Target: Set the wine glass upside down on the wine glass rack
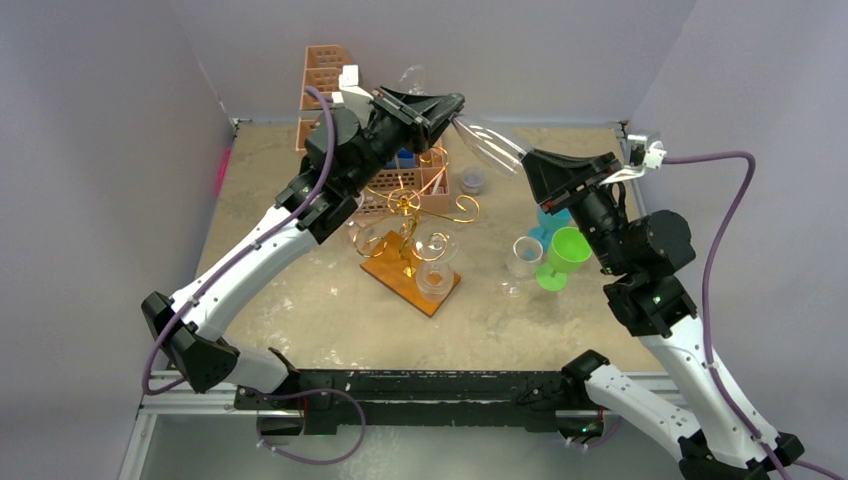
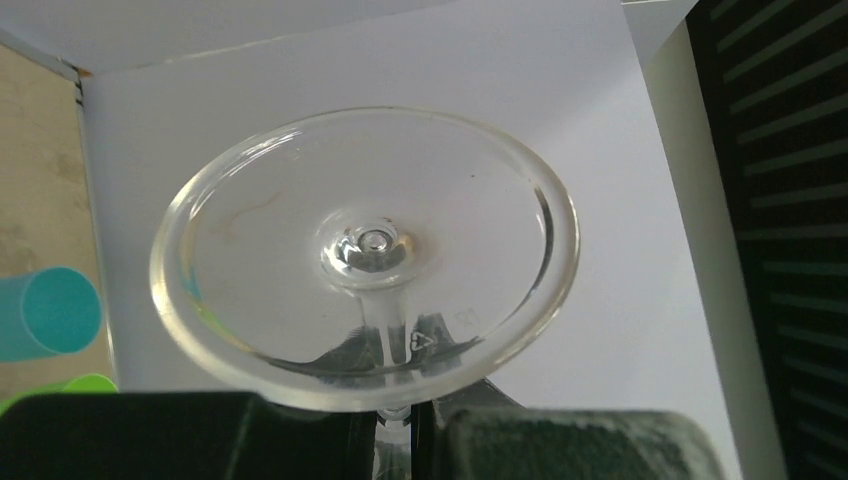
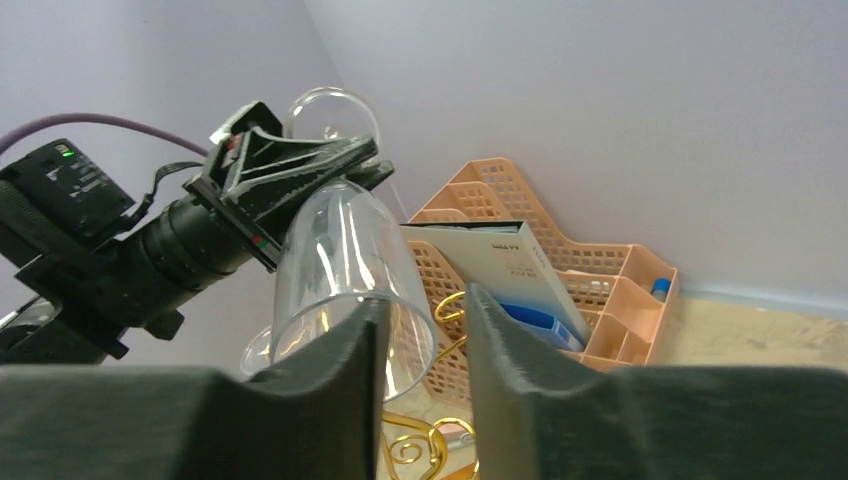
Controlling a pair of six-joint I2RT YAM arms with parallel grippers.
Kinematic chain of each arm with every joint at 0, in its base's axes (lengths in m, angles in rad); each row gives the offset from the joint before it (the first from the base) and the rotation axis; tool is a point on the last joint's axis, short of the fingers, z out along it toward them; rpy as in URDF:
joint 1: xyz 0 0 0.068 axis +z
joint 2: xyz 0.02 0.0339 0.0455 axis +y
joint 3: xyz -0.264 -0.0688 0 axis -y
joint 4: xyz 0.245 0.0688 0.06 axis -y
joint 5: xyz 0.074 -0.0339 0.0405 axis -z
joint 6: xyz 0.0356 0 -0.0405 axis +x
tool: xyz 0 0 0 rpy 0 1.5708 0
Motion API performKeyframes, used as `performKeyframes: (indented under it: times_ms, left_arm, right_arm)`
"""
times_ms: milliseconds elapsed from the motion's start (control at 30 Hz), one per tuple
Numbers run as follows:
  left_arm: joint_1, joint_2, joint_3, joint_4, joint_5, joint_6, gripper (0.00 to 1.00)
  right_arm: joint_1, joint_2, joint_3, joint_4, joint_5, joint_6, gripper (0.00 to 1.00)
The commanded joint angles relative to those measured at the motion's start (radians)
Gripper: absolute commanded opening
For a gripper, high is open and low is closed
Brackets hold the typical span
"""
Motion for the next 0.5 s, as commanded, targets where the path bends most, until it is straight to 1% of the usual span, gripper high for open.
performKeyframes:
  times_ms: [0,33,67,100,167,233,367,433,467]
  left_arm:
    - [-0.010,-0.094,-0.011,0.088,-0.083,0.232,0.00]
    - [-0.010,-0.107,-0.013,0.097,-0.096,0.275,0.00]
    - [-0.010,-0.119,-0.014,0.106,-0.109,0.323,0.00]
    - [-0.010,-0.130,-0.014,0.113,-0.117,0.368,0.00]
    - [-0.010,-0.147,-0.003,0.122,-0.109,0.463,0.00]
    - [-0.009,-0.156,0.035,0.094,-0.072,0.578,0.00]
    - [-0.009,-0.175,0.131,-0.042,0.007,0.778,0.00]
    - [-0.010,-0.179,0.195,-0.170,0.044,0.860,0.00]
    - [-0.010,-0.180,0.229,-0.226,0.085,0.903,0.00]
  right_arm:
    - [0.002,-0.013,0.015,0.051,-0.005,0.001,0.43]
    - [0.002,-0.015,0.014,0.042,-0.003,0.004,0.50]
    - [0.002,-0.018,0.013,0.032,-0.001,0.005,0.55]
    - [0.002,-0.022,0.010,0.021,0.000,0.004,0.59]
    - [0.002,-0.040,0.008,-0.007,-0.001,-0.010,0.64]
    - [0.002,-0.059,0.006,-0.046,-0.006,-0.022,0.67]
    - [0.002,-0.098,0.016,-0.140,-0.017,-0.037,0.69]
    - [0.002,-0.115,0.022,-0.167,-0.017,-0.042,0.69]
    - [0.002,-0.118,0.026,-0.170,-0.017,-0.043,0.69]
